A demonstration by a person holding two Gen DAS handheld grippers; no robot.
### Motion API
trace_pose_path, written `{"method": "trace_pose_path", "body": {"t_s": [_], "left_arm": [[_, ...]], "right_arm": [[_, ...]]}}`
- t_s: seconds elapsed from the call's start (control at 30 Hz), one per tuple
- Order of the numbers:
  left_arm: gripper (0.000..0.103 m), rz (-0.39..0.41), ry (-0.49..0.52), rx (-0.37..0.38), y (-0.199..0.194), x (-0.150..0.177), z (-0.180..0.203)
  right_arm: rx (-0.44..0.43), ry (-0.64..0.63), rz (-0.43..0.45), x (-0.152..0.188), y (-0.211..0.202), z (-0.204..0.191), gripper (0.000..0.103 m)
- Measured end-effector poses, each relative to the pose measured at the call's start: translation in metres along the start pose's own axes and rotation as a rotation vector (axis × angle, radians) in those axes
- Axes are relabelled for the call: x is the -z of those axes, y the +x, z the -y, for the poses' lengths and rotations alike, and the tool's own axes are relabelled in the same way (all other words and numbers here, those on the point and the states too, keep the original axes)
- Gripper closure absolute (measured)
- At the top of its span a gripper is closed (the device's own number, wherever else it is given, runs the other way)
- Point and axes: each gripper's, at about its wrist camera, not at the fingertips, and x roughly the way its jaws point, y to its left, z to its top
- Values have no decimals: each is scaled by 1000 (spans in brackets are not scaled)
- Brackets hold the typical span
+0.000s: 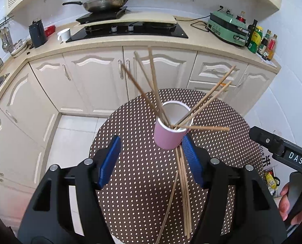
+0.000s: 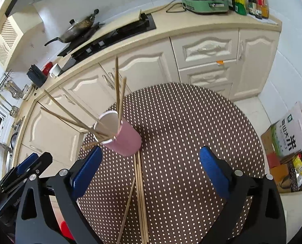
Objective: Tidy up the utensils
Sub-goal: 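Move both open grippers back down to the chopstick pile, then grasp a loose chopstick with the right gripper while the left gripper grasps another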
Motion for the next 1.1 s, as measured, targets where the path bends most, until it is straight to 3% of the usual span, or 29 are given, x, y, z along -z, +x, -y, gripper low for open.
{"method": "trace_pose_path", "body": {"t_s": [0.6, 1.1], "left_arm": [[40, -175, -43, -28, 44, 58, -24], [40, -297, -30, -63, 80, 92, -27]], "right_arm": [[131, -84, -282, 78, 92, 13, 10], [148, -155, -389, 107, 128, 8, 10]]}}
